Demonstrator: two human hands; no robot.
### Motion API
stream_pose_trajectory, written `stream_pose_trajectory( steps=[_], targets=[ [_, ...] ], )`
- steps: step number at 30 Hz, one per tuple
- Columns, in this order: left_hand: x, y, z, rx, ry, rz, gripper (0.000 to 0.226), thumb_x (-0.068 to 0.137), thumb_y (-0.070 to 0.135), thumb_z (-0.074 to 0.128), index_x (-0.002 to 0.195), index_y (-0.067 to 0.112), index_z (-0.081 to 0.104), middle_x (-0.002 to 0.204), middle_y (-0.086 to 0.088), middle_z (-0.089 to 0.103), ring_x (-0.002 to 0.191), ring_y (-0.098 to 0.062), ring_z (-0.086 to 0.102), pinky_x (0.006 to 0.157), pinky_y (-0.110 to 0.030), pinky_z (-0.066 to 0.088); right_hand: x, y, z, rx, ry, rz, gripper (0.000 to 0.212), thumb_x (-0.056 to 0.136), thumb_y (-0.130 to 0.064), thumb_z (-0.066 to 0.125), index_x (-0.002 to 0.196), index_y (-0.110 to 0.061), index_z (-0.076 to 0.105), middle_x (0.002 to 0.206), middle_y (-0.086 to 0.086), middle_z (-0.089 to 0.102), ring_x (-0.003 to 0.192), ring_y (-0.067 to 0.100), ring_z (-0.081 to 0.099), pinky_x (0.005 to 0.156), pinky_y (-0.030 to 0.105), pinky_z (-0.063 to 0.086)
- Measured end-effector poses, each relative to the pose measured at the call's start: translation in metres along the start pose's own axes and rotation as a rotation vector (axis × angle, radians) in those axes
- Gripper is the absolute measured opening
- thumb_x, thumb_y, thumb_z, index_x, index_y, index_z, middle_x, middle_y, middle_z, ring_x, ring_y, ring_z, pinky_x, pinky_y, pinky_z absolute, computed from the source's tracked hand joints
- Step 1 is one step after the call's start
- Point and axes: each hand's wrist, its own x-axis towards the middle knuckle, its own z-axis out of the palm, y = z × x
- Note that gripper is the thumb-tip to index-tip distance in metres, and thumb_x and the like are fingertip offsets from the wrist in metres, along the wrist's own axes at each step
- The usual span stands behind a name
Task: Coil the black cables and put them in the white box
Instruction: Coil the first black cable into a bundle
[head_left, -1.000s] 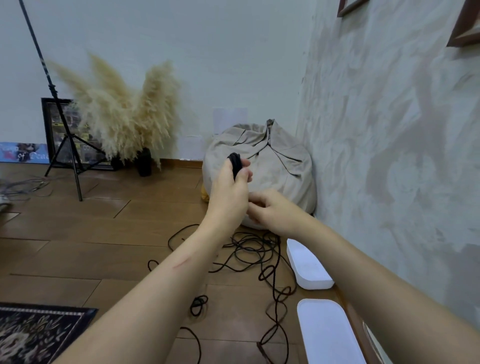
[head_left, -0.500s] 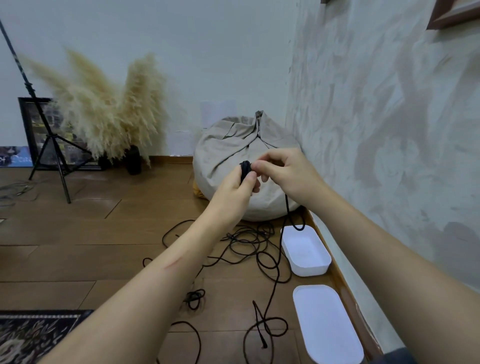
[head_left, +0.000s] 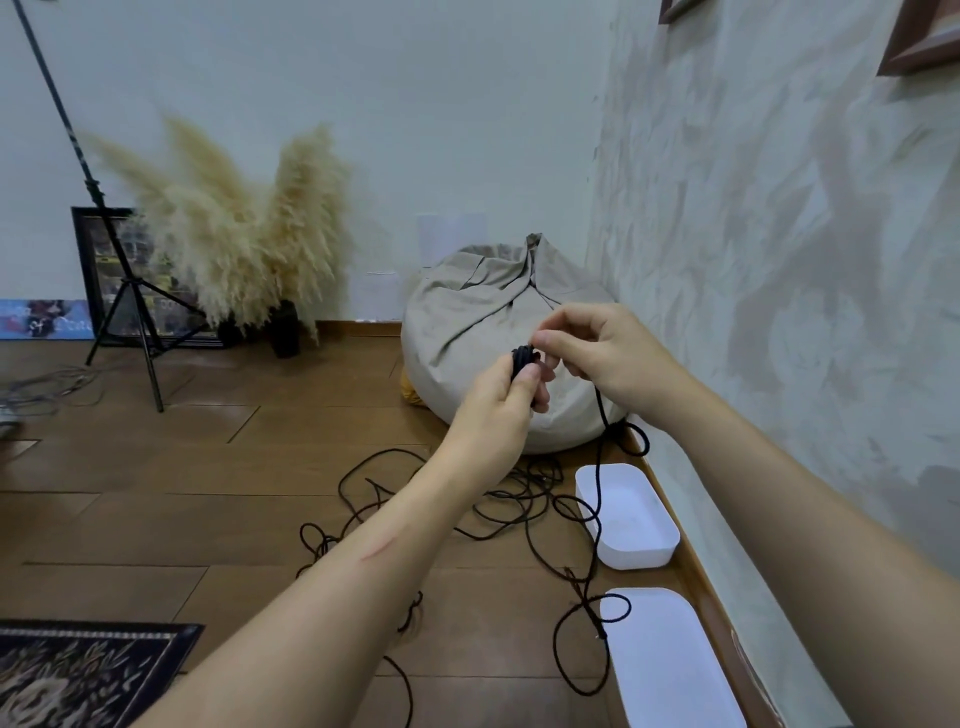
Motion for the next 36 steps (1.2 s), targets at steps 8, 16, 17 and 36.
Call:
stream_pose_trajectory(
  steps=[8,16,17,36],
  targets=[
    [0.000,0.011,0.000,-0.083,0.045,0.032,0.026,0.110,0.013,0.038,0.097,0.008,0.059,0.083,-0.004,0.054,0.079,-0.009,0.053,0.073,-0.019,0.044,0.006,0.005,0.009,0.061,0.037,0.027,0.018,0.101,-0.014,0.057,0.102,-0.004,0.072,0.068,0.004,0.060,0.055,0.006,0.049,0.053,0.013,0.039],
    [-0.003,0.013,0.004,-0.090,0.061,0.041,0.025,0.109,0.011,0.039,0.096,-0.001,0.057,0.082,-0.003,0.055,0.077,-0.006,0.054,0.074,-0.015,0.046,0.003,0.007,0.008,0.121,0.025,0.089,0.019,0.102,-0.017,0.057,0.101,0.001,0.066,0.071,0.012,0.059,0.059,0.009,0.052,0.052,0.024,0.034],
    [-0.003,0.013,0.004,-0.080,0.053,0.039,0.026,0.109,0.011,0.039,0.099,-0.004,0.057,0.081,-0.001,0.055,0.076,-0.003,0.055,0.075,-0.015,0.046,0.003,0.007,0.006,0.116,0.014,0.092,0.020,0.102,-0.017,0.057,0.101,0.001,0.066,0.072,0.013,0.059,0.061,0.010,0.053,0.052,0.025,0.034],
    [0.002,0.025,-0.012,-0.205,-0.219,0.003,0.020,0.109,0.007,0.040,0.113,0.003,0.059,0.083,0.002,0.057,0.083,-0.010,0.058,0.084,-0.026,0.048,0.003,0.024,-0.002,0.466,-0.028,0.158,0.018,0.090,-0.032,0.065,0.095,-0.014,0.067,0.069,0.002,0.056,0.066,0.017,0.046,0.069,0.035,0.037]
  ],
)
